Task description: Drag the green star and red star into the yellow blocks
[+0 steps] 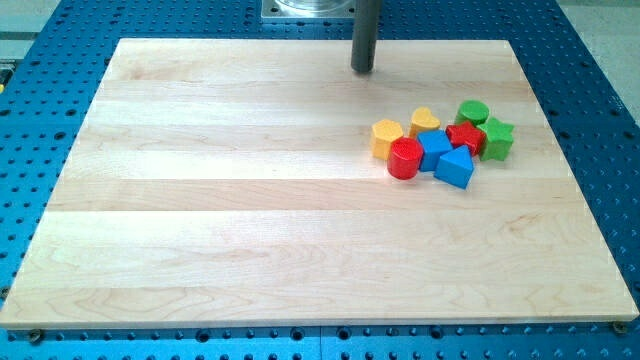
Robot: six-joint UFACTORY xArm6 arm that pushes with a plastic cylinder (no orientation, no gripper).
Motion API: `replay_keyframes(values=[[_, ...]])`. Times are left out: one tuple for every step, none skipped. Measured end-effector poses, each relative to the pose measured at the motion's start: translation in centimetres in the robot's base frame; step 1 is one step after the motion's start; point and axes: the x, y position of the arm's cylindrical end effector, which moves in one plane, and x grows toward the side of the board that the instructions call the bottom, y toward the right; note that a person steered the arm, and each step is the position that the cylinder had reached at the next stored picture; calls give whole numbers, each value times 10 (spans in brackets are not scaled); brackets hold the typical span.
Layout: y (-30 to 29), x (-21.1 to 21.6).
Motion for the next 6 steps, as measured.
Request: replay_keyframes(values=[[69, -1], [170, 7], [185, 74], [195, 144], [162, 170], [118, 177]])
